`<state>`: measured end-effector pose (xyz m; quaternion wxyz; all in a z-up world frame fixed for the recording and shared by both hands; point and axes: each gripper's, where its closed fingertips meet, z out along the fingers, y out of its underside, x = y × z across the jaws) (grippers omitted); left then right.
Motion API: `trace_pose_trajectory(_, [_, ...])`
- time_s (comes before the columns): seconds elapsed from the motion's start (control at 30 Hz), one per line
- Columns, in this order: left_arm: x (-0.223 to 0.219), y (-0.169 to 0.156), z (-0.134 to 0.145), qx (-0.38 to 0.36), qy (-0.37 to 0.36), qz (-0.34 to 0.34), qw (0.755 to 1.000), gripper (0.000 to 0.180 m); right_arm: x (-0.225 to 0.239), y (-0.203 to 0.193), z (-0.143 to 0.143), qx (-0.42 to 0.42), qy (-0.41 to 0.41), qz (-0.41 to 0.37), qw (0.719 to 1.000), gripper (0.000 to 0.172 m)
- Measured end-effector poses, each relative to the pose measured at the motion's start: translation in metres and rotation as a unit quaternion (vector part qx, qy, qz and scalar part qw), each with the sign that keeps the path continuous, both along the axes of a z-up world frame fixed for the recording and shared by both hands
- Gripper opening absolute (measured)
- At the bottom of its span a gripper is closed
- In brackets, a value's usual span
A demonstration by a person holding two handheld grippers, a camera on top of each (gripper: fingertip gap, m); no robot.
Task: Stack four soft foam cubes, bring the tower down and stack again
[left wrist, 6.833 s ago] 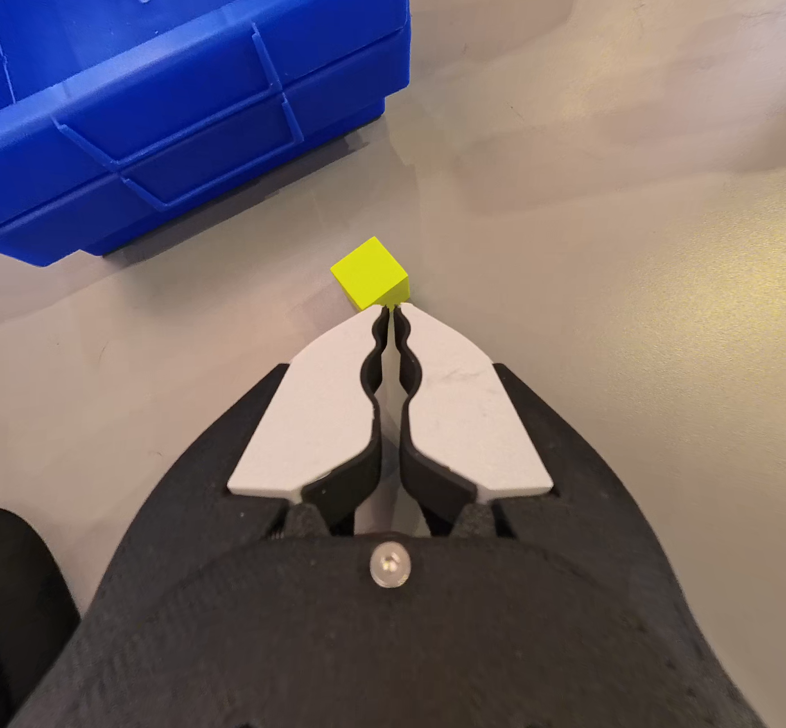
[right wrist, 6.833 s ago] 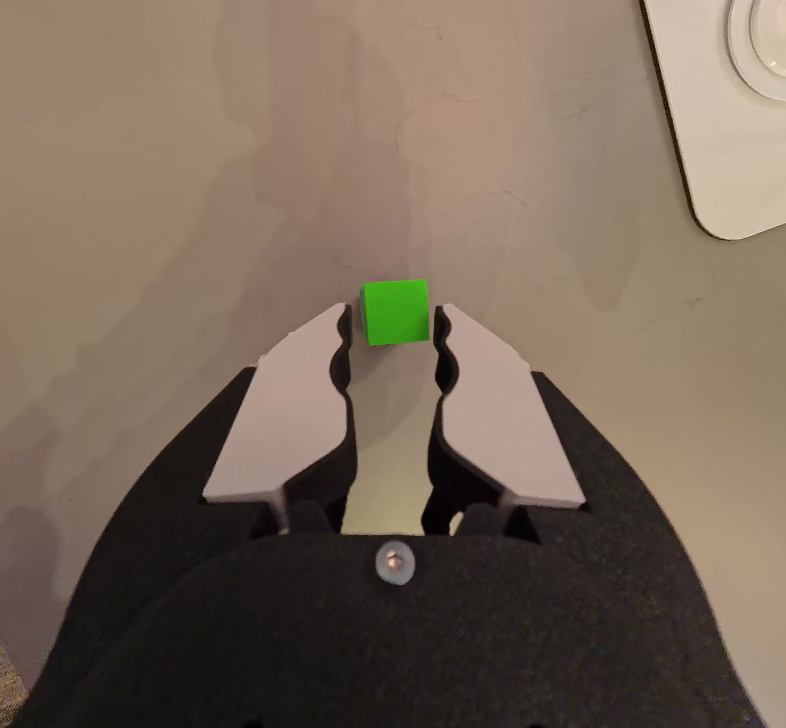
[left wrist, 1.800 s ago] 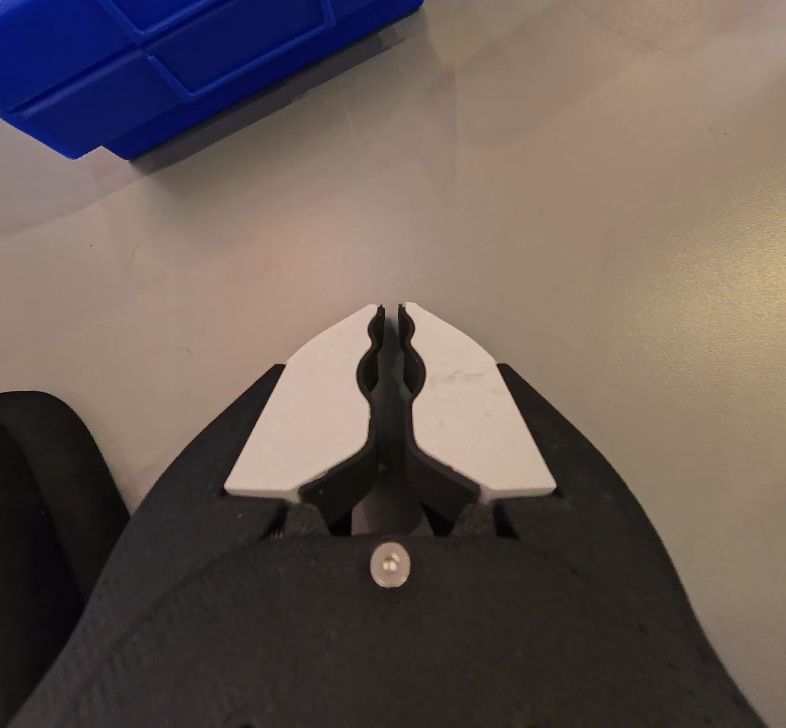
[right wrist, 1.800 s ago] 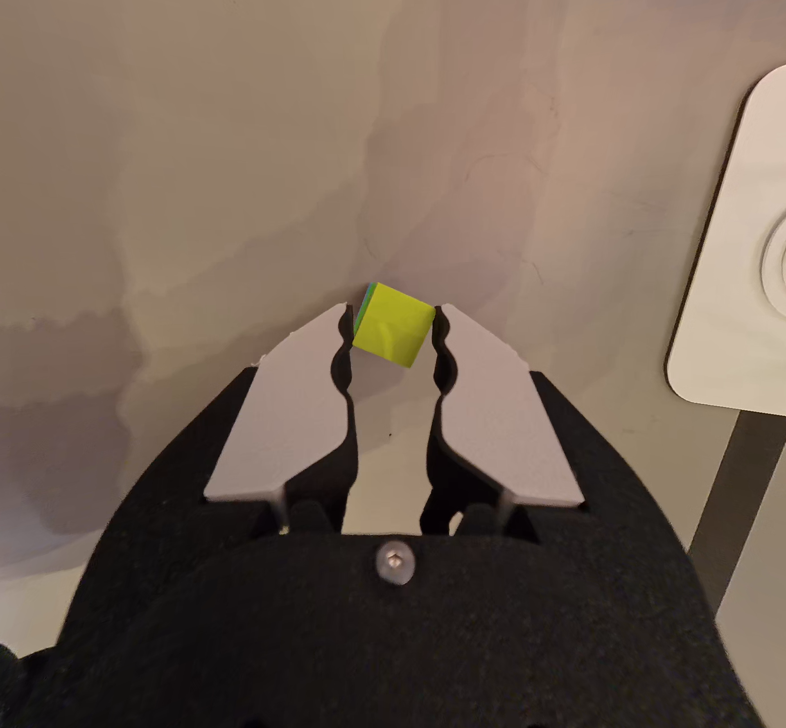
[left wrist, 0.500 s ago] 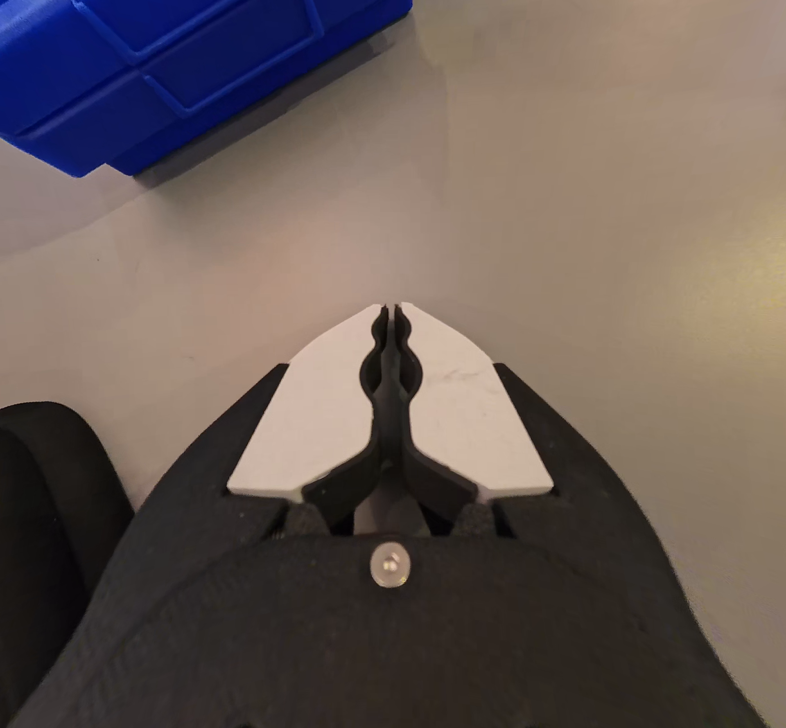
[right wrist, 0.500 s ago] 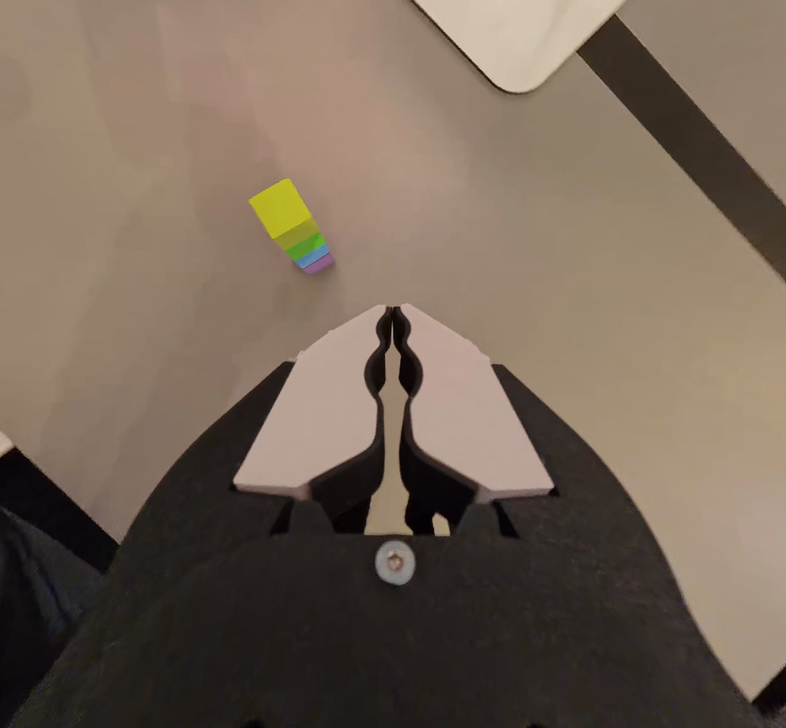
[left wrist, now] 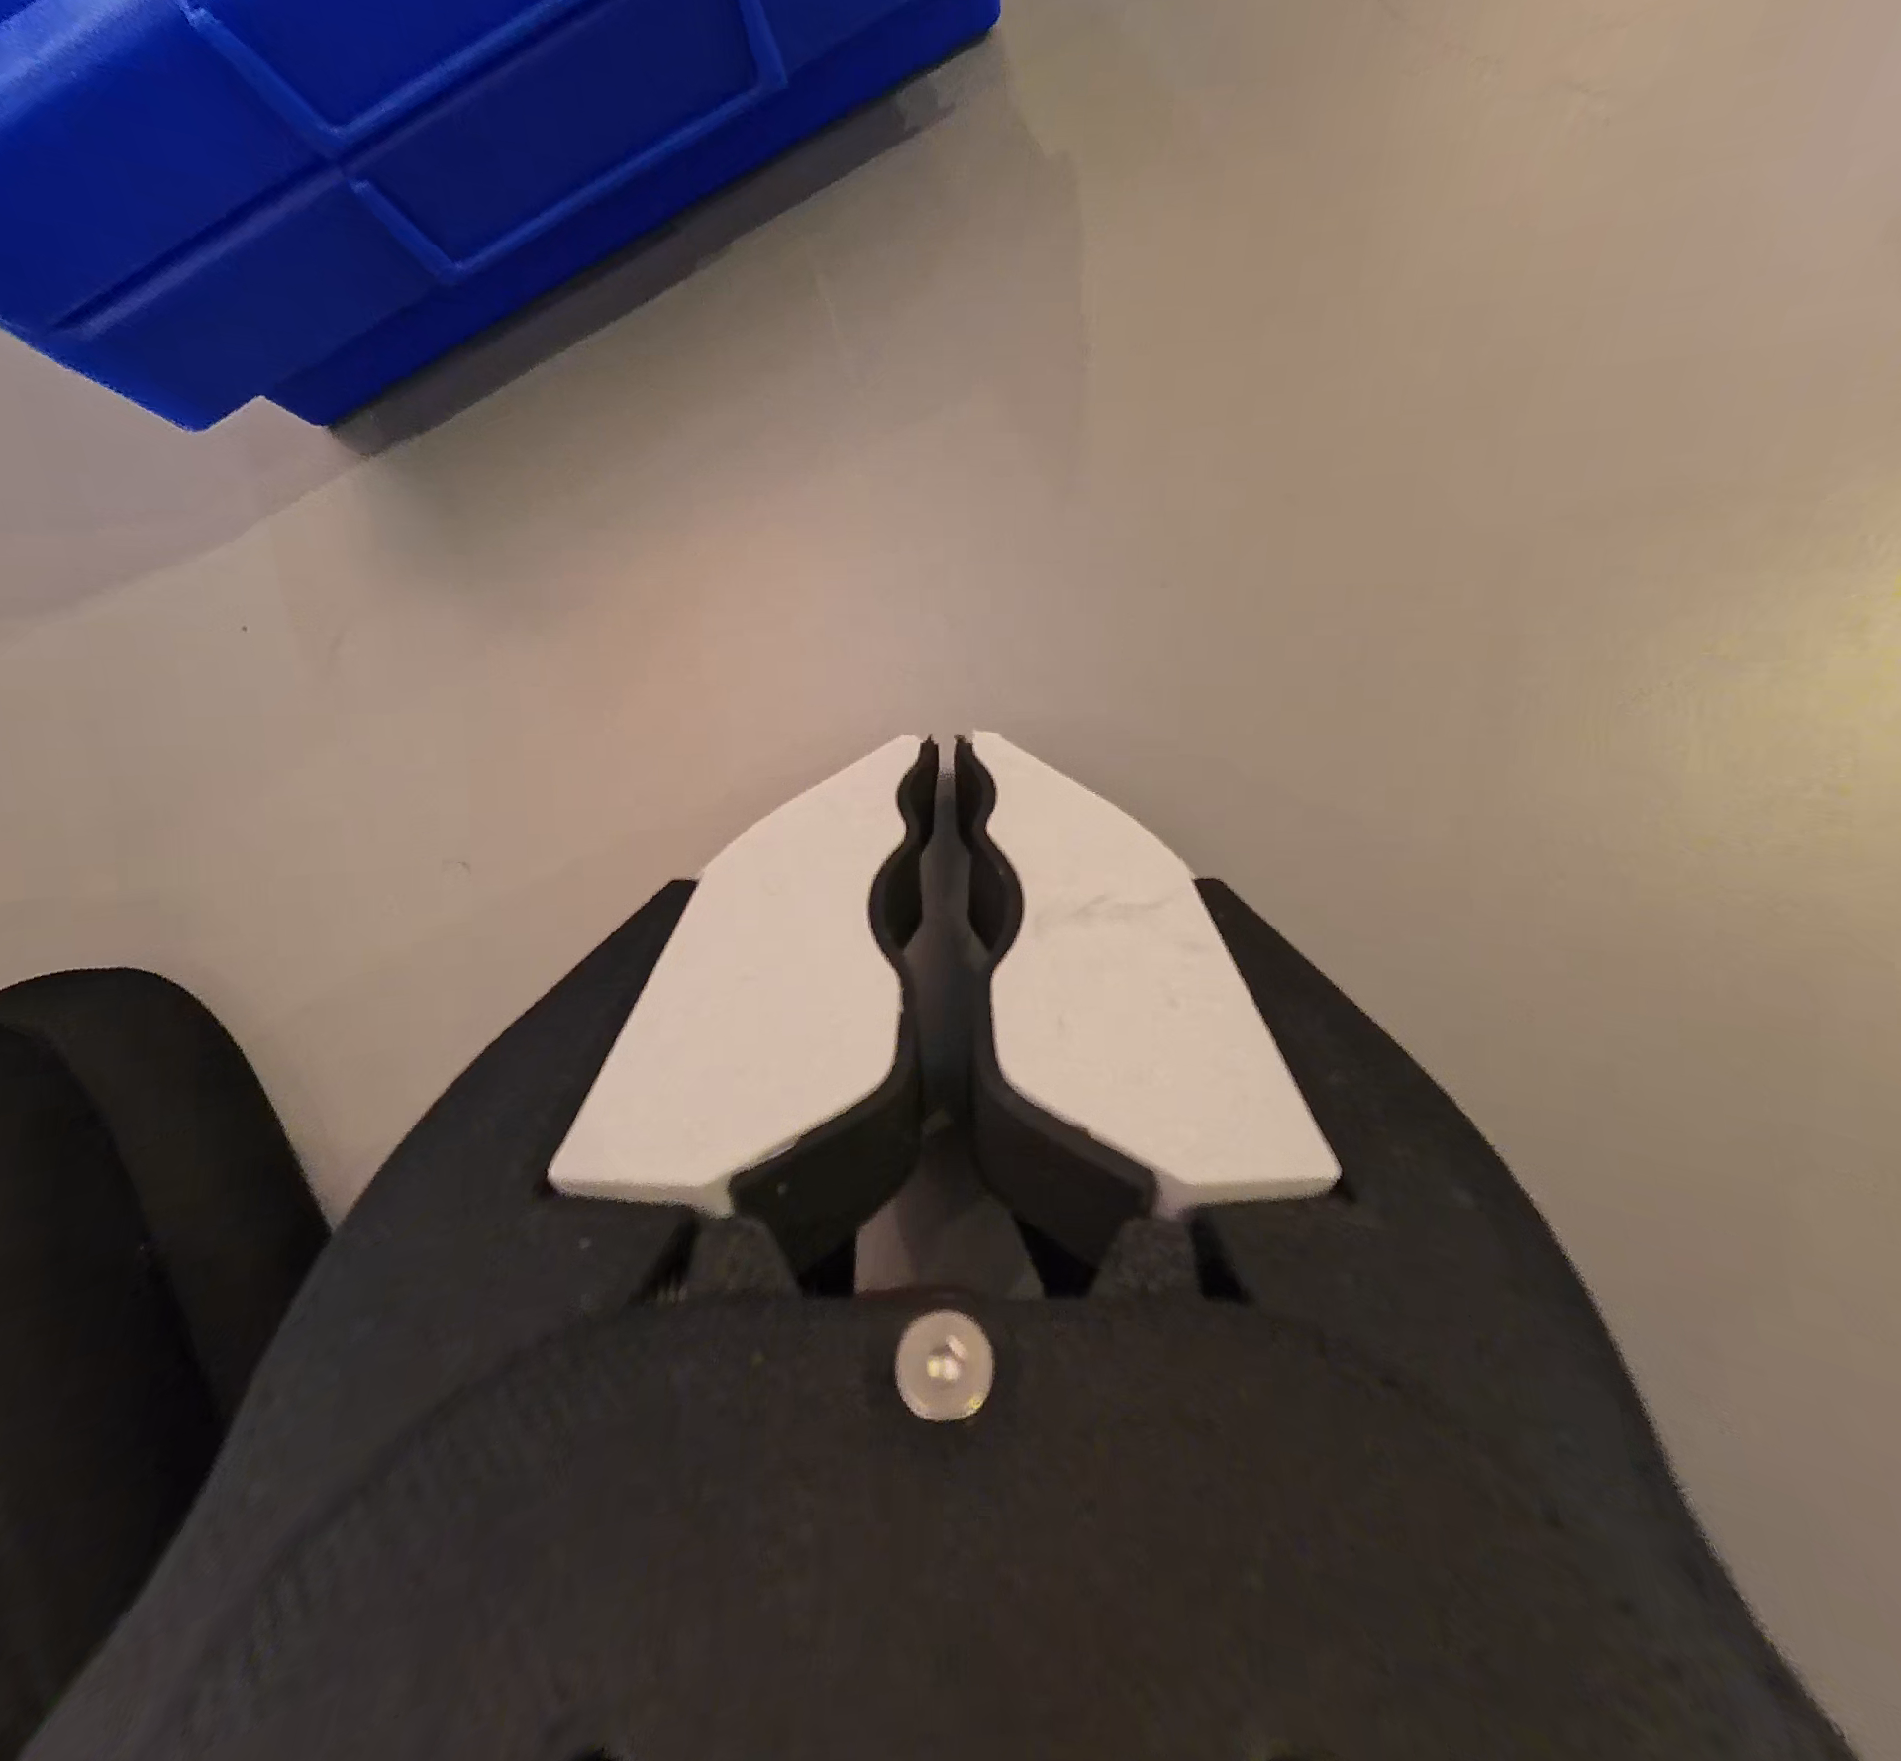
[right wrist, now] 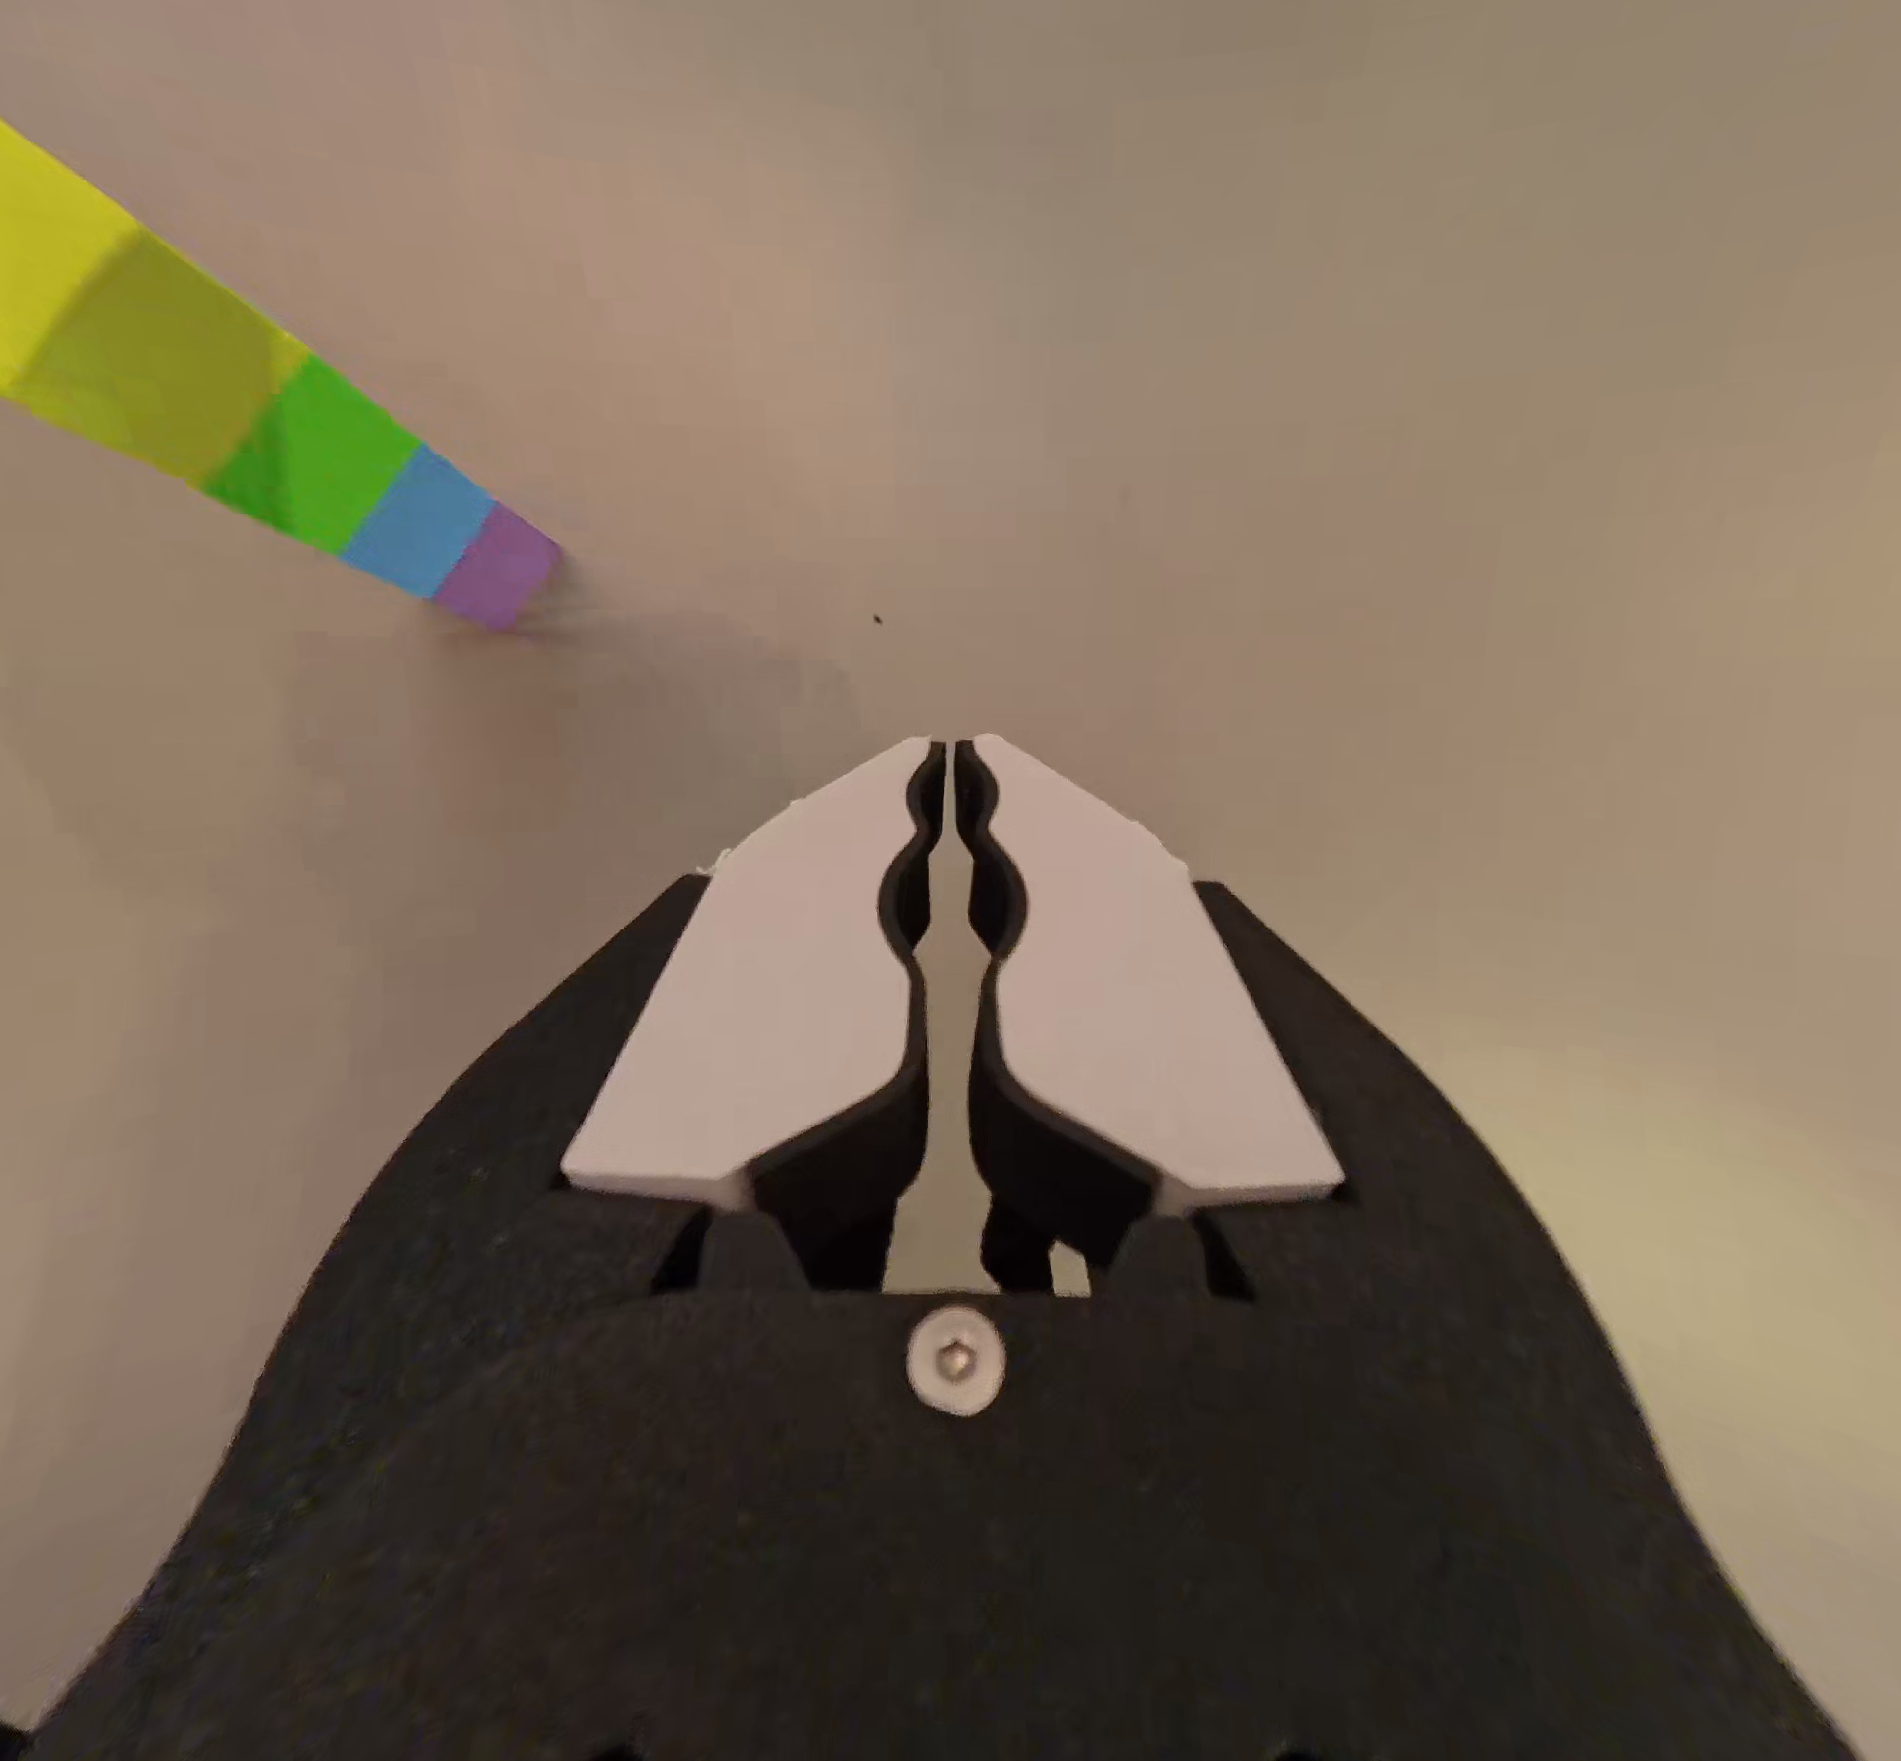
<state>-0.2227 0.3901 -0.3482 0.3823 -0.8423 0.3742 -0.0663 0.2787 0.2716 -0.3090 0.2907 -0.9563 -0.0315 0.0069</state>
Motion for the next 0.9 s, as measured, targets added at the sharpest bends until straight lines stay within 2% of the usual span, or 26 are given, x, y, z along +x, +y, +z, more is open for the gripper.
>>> trace_pose_trajectory(0.03, [0.0,0.0,0.0,0.001,0.001,0.001,1.0,0.003,0.003,-0.001,-0.005,-0.006,-0.007,-0.007,1.0,0.002])
trace_pose_trajectory(0.2, [-0.001,0.002,0.0,-0.003,-0.002,0.008,1.0,0.003,0.016,0.0,-0.012,-0.009,-0.033,-0.03,0.999,0.001])
trace_pose_trajectory(0.33, [-0.001,0.002,0.0,0.0,0.001,0.007,1.0,0.002,0.021,-0.001,-0.02,-0.024,-0.015,-0.065,0.997,0.001])
trace_pose_trajectory(0.63, [-0.001,0.003,-0.001,-0.006,-0.003,0.009,1.0,0.002,0.023,0.005,-0.033,-0.051,-0.01,-0.084,0.995,0.0])
trace_pose_trajectory(0.8, [0.001,0.004,-0.001,-0.01,-0.006,0.002,1.0,0.001,-0.005,0.03,-0.042,-0.068,-0.001,-0.068,0.995,0.0])
trace_pose_trajectory(0.9, [0.002,0.004,-0.001,-0.012,-0.007,0.0,1.0,0.001,-0.049,0.055,-0.039,-0.066,-0.014,-0.025,0.997,0.0])
